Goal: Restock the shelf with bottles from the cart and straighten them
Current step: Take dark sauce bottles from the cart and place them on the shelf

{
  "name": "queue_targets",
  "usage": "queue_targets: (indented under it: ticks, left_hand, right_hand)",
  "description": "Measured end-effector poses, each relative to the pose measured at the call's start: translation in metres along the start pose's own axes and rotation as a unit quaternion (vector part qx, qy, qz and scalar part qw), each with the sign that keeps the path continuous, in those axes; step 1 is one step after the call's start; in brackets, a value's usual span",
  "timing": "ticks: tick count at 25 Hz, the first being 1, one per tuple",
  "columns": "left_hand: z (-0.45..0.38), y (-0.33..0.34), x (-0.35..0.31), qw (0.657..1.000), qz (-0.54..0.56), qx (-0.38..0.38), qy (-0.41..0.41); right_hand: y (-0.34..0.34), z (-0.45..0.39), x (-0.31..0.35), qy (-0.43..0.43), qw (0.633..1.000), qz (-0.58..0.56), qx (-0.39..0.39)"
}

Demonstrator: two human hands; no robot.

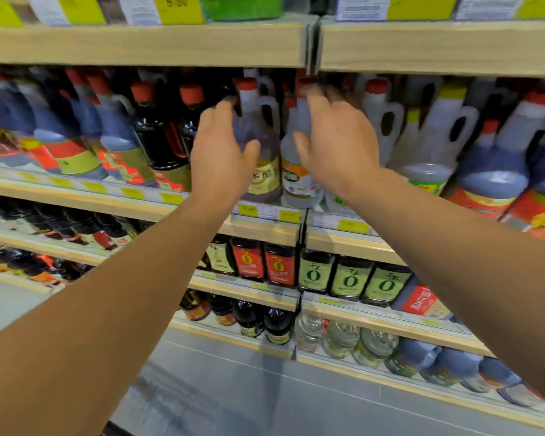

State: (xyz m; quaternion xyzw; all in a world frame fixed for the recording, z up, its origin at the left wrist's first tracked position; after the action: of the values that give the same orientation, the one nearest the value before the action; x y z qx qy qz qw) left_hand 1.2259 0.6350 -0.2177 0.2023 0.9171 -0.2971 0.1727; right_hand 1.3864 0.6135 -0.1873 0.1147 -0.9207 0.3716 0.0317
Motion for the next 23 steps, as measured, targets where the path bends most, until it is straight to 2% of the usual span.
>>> queue_targets:
  ticks: [2, 5, 9, 11, 15, 16, 19, 20, 23]
  left_hand:
    - [-0.013, 0.004, 0.007, 0.997, -0.062, -0.001, 0.049]
    - [-0.026, 0.022, 0.015, 0.991, -0.085, 0.03, 0.101]
    - [-0.038, 0.043, 0.01, 0.996, 0.017, 0.065, 0.064]
    - [-0.047, 0.051, 0.005, 0.996, 0.03, 0.062, 0.05]
    - [-0.057, 0.065, 0.008, 0.994, -0.055, 0.068, 0.063]
    - [-0.059, 0.066, 0.01, 0.994, -0.059, 0.073, 0.057]
    - [-0.058, 0.066, 0.01, 0.994, -0.049, 0.086, 0.033]
    - [-0.057, 0.065, 0.009, 0.995, -0.047, 0.082, 0.034]
    - [-0.055, 0.064, 0.006, 0.996, -0.042, 0.067, 0.038]
  right_hand:
    - [0.017, -0.015, 0.009, 0.049, 0.997, 0.042, 0.045]
    - [0.038, -0.027, 0.004, 0.127, 0.973, 0.08, 0.175]
    - [0.062, -0.035, -0.008, 0.238, 0.923, 0.046, 0.3]
    - [0.064, -0.038, -0.01, 0.231, 0.918, 0.056, 0.317]
    - [0.057, -0.037, -0.006, 0.168, 0.942, 0.049, 0.287]
    - [0.053, -0.037, -0.003, 0.153, 0.955, 0.04, 0.252]
    - [0.043, -0.041, -0.003, 0.122, 0.989, 0.026, 0.085]
    - [0.041, -0.039, -0.004, 0.106, 0.992, 0.029, 0.062]
    - [0.044, -0.031, -0.009, 0.12, 0.989, 0.022, 0.088]
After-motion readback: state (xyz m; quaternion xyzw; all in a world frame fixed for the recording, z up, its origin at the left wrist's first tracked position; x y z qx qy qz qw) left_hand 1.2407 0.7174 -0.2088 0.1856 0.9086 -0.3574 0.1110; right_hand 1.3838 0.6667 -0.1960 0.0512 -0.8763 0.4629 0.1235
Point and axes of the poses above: each hand's wrist, its own z-axis away from the middle knuckle, its own y-axis out of the palm, x = y × z, the point moved 3 cm from there along -z, towards the middle knuckle, and after that the axes turned 15 degrees about -x, right-handed, at the moved point
